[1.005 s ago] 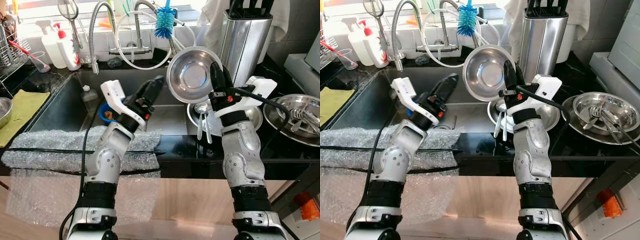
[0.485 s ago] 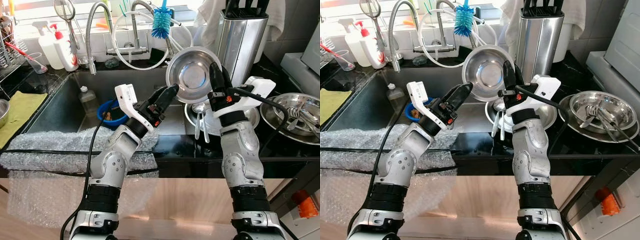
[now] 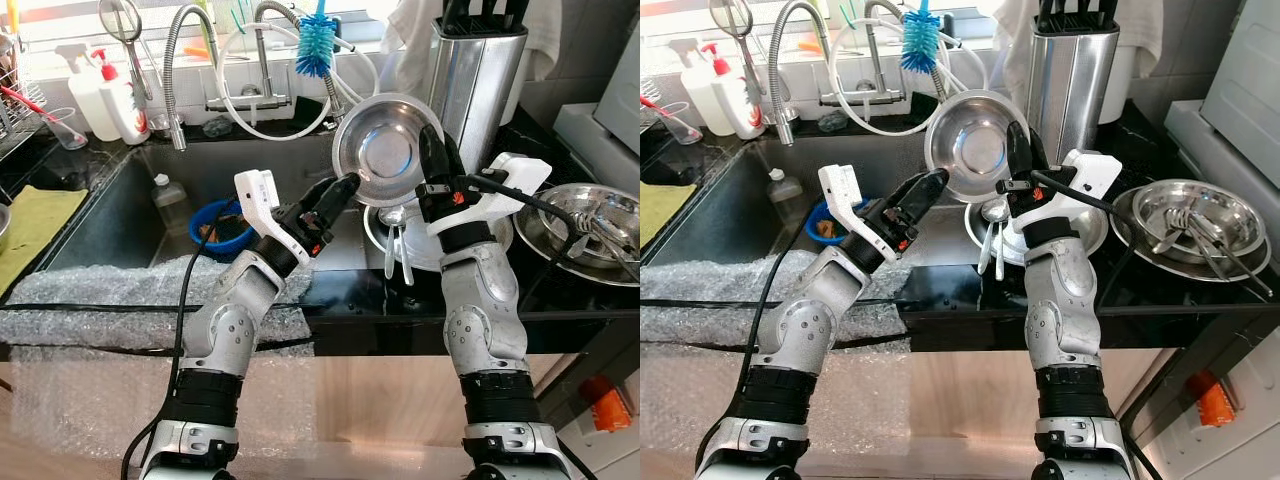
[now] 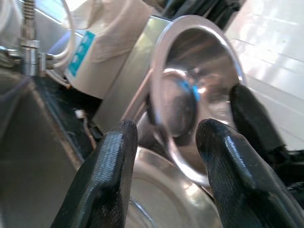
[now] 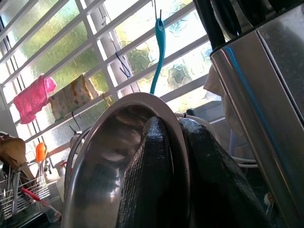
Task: Kitchen organization
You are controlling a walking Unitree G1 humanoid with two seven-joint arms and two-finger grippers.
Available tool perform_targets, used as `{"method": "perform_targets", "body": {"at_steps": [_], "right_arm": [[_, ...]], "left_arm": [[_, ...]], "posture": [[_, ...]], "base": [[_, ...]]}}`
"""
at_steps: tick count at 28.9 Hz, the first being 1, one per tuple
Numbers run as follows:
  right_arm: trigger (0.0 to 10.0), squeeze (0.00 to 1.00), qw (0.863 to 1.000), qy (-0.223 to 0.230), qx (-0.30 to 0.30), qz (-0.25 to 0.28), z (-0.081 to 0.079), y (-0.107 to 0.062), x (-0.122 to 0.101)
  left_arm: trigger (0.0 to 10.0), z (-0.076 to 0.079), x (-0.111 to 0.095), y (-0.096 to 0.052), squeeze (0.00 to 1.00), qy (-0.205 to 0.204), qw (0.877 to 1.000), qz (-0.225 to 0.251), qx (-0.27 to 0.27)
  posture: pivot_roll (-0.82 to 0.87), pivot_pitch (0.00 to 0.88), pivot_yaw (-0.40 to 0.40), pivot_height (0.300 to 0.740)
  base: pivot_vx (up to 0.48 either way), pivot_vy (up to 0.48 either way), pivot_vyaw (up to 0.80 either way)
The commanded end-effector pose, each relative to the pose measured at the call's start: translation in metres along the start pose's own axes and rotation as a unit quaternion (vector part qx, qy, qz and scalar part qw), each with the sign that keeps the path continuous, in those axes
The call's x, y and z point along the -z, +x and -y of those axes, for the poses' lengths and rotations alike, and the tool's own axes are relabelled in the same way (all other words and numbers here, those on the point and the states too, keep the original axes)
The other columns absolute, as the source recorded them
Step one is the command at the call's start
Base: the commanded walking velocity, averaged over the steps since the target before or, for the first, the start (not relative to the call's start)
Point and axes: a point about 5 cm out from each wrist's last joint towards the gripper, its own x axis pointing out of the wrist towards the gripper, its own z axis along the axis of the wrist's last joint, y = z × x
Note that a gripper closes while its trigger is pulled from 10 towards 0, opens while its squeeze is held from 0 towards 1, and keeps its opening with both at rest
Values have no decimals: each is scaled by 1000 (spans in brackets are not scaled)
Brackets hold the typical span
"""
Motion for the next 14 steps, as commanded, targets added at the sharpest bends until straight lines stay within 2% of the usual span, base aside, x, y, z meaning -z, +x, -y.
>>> {"method": "perform_targets", "body": {"at_steps": [1, 7, 14], "right_arm": [[10000, 0, 1000, 3, -17, 11, -8, 7, -6], [10000, 0, 1000, 9, -18, 13, -9, 7, -7], [10000, 0, 999, 23, -33, 1, -18, 7, -1]], "left_arm": [[10000, -2, -4, 2, 0, 13, 1000, 4, -9], [10000, -3, -3, 4, 0, 17, 1000, 6, -16], [10000, 0, -2, 8, 0, 12, 1000, 11, -12]], "posture": [[-24, 17, 97, 740], [-27, 8, 97, 740], [-22, 15, 96, 740]], "base": [[0, 0, 0], [0, 0, 0], [0, 0, 0]]}}
